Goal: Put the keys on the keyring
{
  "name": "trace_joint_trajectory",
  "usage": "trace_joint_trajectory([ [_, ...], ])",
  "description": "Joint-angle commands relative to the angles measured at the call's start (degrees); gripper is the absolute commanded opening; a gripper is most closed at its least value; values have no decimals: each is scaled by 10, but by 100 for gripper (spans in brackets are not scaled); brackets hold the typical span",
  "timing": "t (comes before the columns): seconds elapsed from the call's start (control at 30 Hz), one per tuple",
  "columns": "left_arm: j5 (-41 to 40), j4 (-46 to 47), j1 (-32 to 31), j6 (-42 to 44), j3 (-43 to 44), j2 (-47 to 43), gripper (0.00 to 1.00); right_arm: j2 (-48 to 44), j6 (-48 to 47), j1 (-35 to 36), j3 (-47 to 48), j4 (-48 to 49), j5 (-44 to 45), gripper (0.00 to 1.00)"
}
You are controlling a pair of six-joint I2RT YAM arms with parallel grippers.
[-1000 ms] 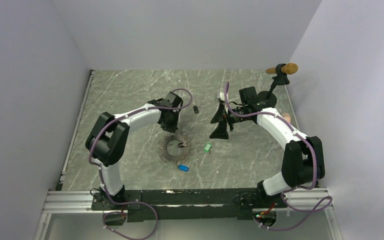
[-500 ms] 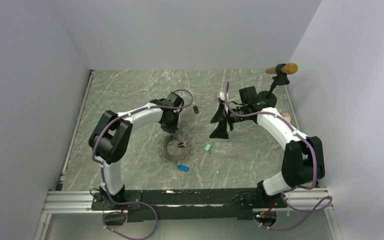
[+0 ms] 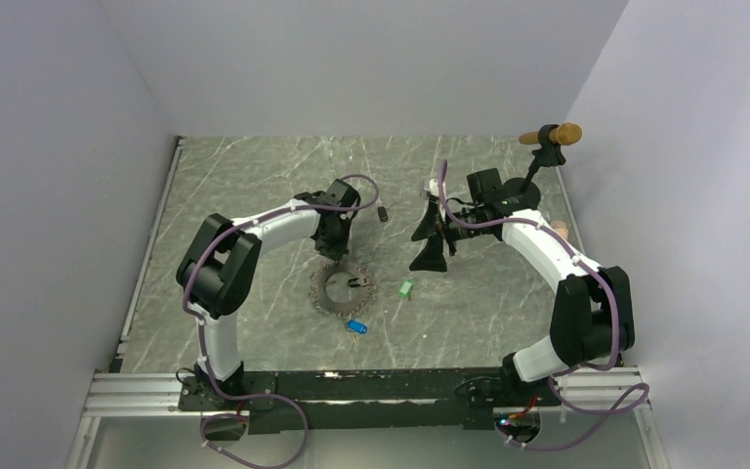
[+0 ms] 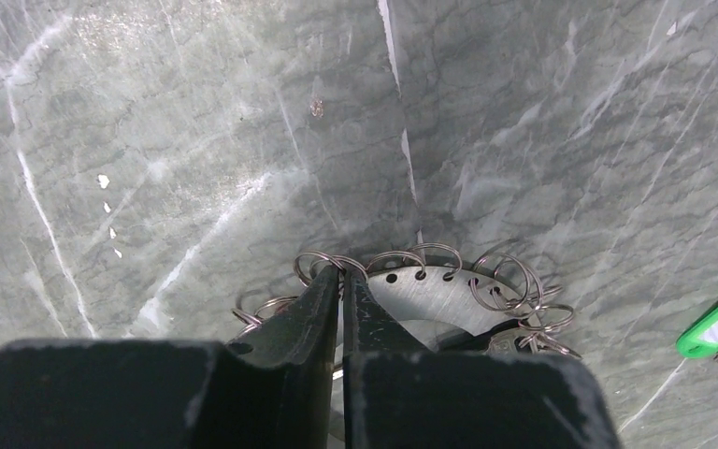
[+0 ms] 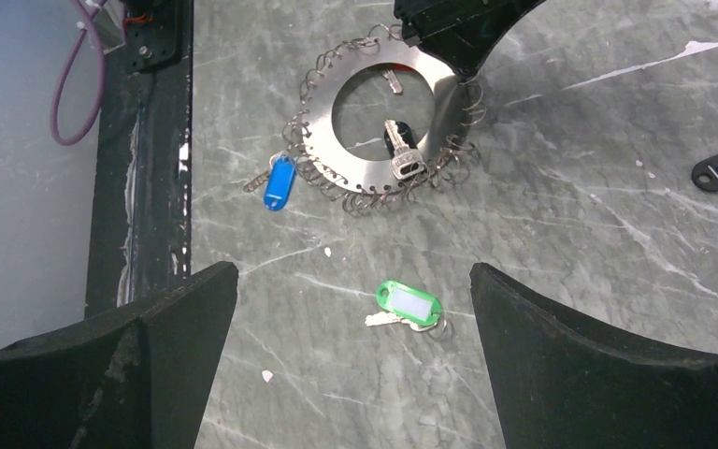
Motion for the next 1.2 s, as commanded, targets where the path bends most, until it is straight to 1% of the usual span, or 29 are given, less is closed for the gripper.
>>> trace_joint_trajectory([
  [0.0, 13, -5, -1, 10, 17, 9, 10, -2, -16, 0, 22, -2, -9, 100],
  [0.17, -8, -3, -1, 20, 13, 4, 0, -1, -16, -1, 23, -3, -8, 100],
  [0.3, -20, 15, -1, 31, -4, -22, 0, -1, -17, -2, 23, -3, -8, 100],
  [0.37, -15, 43, -1, 32, -29, -52, 0, -1, -17, -2, 23, -3, -8, 100],
  [0.53, 31, 148, 12, 15, -109, -132, 0, -1, -19, -1, 24, -4, -7, 100],
  [0.63, 65, 188, 25, 1, -140, -160, 0, -1, -19, -1, 24, -5, -8, 100],
  [0.73, 75, 204, 32, -7, -154, -174, 0, -2, -20, -2, 24, -6, -8, 100],
  [0.83, 70, 185, 38, -14, -150, -165, 0, -3, -20, -1, 24, -6, -9, 100],
  [0.87, 63, 175, 39, -16, -146, -159, 3, -3, -21, -1, 25, -7, -9, 100],
  [0.9, 55, 166, 41, -18, -143, -152, 14, -4, -21, -2, 25, -8, -9, 100],
  [0.93, 50, 154, 43, -22, -138, -144, 22, -4, -22, -1, 25, -8, -9, 100],
  [0.97, 47, 143, 45, -26, -130, -133, 27, -4, -22, -1, 25, -8, -10, 100],
  [1.03, 42, 128, 46, -37, -119, -117, 32, -4, -23, -1, 25, -9, -10, 100],
  [1.17, 42, 125, 47, -64, -115, -106, 34, -3, -25, -2, 25, -10, -10, 100],
])
